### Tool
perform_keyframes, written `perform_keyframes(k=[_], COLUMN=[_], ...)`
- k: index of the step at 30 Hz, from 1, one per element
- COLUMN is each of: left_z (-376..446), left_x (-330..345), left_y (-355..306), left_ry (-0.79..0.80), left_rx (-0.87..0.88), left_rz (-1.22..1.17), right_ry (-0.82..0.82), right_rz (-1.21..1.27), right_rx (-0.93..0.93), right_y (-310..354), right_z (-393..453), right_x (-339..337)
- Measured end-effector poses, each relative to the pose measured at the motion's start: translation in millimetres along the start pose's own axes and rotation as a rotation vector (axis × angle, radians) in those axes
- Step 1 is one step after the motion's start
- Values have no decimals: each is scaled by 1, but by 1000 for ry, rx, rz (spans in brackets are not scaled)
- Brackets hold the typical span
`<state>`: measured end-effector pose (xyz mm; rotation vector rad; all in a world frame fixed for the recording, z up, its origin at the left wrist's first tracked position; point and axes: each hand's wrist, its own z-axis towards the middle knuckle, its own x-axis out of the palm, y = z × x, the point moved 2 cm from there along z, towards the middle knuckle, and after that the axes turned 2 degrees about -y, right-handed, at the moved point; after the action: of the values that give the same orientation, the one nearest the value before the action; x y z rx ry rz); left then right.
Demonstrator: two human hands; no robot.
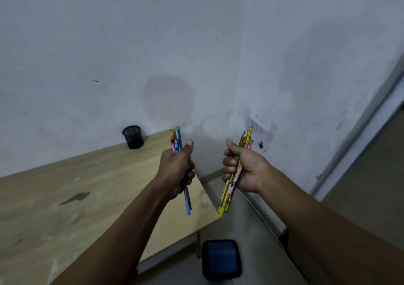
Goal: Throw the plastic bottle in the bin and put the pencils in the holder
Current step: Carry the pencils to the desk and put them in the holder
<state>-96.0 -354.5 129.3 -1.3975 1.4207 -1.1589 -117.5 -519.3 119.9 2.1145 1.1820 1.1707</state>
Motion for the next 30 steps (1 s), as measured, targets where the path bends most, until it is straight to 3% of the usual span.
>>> perform_keyframes(k=[16,24,30], left_z=[193,317,415], left_x=[-190,-237,-251], left_y=[-49,-35,-9], left_ry=[-391,-642,-730], left_rx=[118,160,211], left_rz=[-159,-202,-225], right_ry=[3,-22,-88], right_rz=[70,56,32], right_rx=[-48,-171,-304], right_y=[8,17,17], right_z=[213,346,453], right_x=[201,259,291])
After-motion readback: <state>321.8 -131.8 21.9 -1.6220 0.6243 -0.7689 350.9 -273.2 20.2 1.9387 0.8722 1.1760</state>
